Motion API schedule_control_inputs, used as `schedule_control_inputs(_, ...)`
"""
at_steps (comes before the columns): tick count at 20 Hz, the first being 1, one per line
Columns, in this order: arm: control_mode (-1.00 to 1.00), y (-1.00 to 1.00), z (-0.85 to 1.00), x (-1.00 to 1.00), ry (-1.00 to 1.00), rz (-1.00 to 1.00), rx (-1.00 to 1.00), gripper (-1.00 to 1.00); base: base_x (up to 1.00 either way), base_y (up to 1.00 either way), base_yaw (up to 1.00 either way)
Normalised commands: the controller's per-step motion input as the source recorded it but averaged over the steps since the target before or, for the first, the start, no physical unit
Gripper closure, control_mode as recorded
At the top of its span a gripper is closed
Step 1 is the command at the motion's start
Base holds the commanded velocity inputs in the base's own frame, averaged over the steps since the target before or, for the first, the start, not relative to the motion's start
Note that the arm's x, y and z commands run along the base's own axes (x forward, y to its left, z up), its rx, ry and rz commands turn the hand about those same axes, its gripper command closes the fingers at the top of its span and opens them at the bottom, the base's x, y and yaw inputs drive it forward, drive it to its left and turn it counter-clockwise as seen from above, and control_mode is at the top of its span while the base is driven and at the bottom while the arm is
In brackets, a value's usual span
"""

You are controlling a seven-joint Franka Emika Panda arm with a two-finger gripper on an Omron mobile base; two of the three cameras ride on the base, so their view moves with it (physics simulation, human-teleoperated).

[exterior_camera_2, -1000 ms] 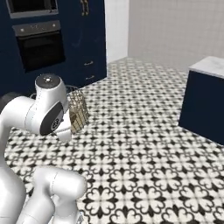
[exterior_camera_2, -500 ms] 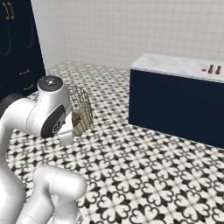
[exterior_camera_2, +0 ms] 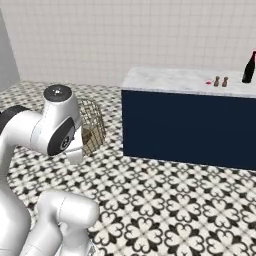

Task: Open the cabinet, pick up the bread from the cabinet and place it in the basket. Then move the basket to the dining counter.

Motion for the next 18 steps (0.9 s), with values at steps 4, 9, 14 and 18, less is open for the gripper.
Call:
schedule_control_inputs(4,1.0,0.0,0.0,0.0,0.0,0.0,0.0,1.0,1.0,0.23,-0.25)
schedule_control_inputs(9,1.0,0.0,0.0,0.0,0.0,0.0,0.0,1.0,1.0,-0.28,0.13)
schedule_control_inputs(14,1.0,0.0,0.0,0.0,0.0,0.0,0.0,1.0,1.0,-0.61,0.29)
schedule_control_inputs(18,1.0,0.0,0.0,0.0,0.0,0.0,0.0,1.0,0.98,-0.4,0.23)
